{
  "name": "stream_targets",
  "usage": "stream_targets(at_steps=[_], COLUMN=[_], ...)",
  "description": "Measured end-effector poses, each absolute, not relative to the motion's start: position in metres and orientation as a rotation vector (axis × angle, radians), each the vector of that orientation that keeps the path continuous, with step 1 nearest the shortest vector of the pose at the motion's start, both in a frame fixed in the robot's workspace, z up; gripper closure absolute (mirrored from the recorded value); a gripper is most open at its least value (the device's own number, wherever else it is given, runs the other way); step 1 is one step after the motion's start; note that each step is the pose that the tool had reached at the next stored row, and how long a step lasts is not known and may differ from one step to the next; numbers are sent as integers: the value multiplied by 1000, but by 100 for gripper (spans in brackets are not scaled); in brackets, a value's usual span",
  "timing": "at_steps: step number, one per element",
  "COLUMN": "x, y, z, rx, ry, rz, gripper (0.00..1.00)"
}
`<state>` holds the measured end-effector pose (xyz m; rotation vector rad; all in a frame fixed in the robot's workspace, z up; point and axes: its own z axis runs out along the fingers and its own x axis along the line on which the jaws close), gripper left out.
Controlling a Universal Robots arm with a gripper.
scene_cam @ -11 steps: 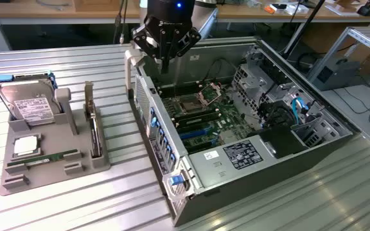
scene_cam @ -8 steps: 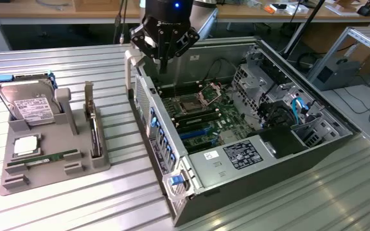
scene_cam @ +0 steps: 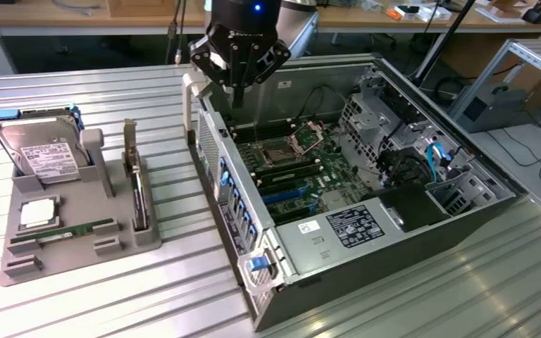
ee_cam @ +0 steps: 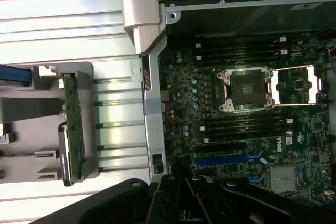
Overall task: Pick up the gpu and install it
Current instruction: 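Reach for the gpu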
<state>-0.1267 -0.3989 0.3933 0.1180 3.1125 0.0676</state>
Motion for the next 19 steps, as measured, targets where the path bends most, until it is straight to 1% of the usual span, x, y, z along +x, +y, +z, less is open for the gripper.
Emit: stream_targets(at_steps=[19], x=[-133], y=[-399], z=[393], rx=[118], ry=[3112], rz=[68], gripper=[89])
